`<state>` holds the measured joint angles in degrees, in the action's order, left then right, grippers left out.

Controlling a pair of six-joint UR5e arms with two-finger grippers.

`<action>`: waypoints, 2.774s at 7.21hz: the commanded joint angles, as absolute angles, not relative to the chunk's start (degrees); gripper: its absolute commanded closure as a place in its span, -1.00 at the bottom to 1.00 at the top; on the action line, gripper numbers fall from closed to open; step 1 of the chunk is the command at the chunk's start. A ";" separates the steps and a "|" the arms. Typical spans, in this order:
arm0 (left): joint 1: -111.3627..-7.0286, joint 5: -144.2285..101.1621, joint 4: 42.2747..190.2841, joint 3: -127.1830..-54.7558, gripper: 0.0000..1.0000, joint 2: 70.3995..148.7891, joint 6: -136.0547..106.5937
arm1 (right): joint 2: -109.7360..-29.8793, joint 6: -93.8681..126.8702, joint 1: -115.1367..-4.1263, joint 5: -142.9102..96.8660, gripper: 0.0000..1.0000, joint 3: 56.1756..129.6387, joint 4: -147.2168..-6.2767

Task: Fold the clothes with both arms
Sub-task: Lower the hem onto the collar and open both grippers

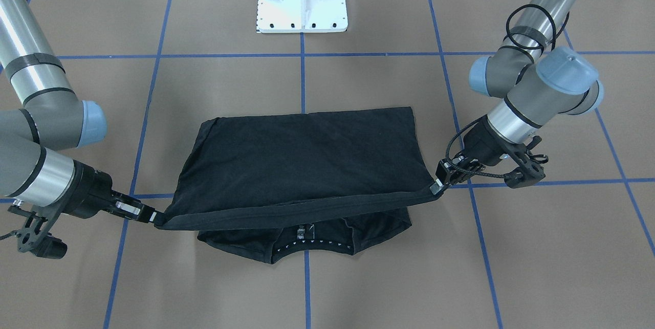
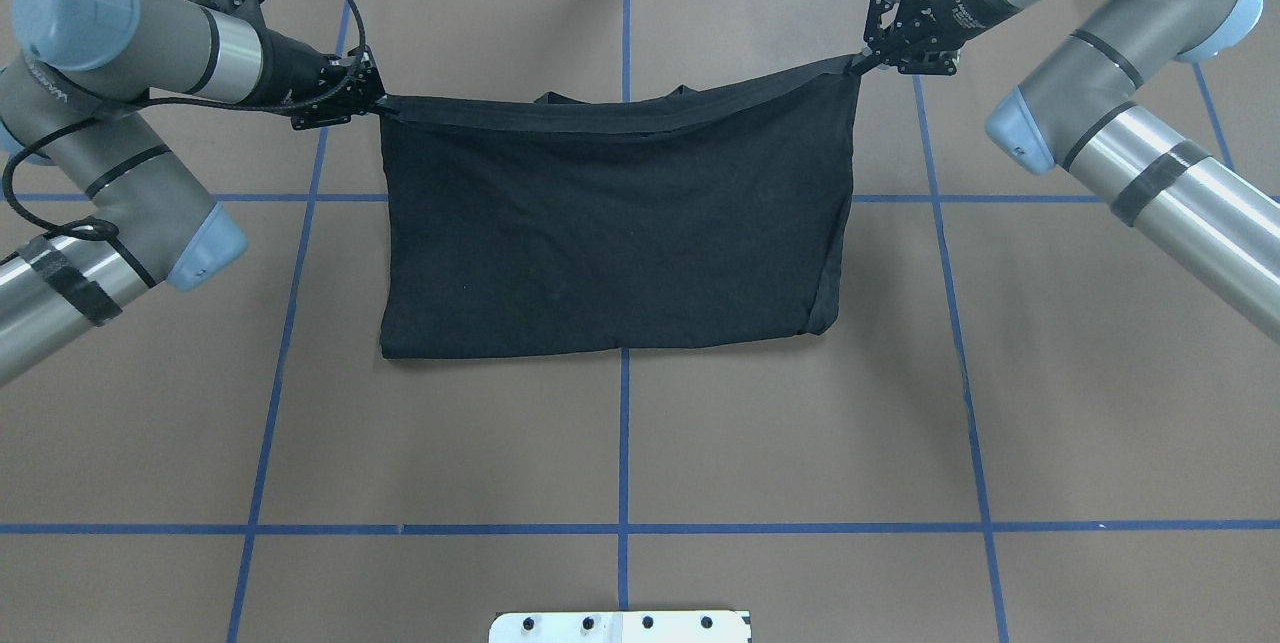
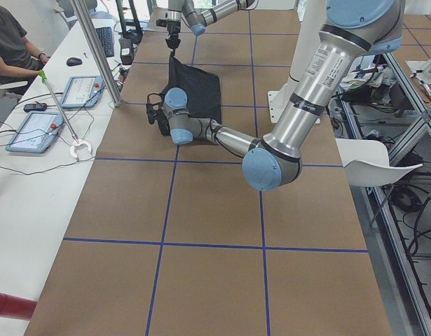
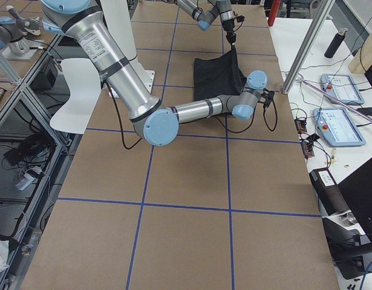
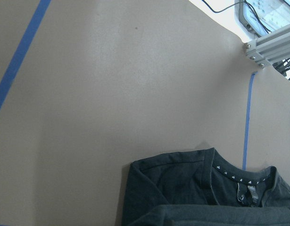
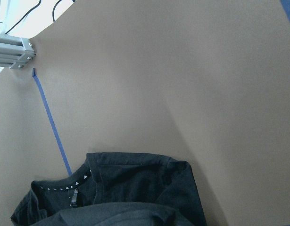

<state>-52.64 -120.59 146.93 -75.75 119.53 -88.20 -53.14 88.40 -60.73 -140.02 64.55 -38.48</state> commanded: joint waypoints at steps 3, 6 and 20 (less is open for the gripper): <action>-52.56 -119.63 147.13 -71.38 1.00 120.59 -87.72 | -53.52 88.07 -60.65 -139.92 1.00 63.64 -38.50; -52.56 -119.44 147.13 -71.10 1.00 120.67 -87.71 | -53.79 88.24 -60.47 -139.92 1.00 62.84 -38.50; -55.80 -121.37 146.95 -76.72 -1.00 121.29 -87.71 | -59.03 92.80 -54.69 -142.21 -1.00 72.74 -39.55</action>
<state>-55.09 -120.58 147.00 -75.79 121.41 -87.71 -55.51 91.41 -57.01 -142.15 68.83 -39.31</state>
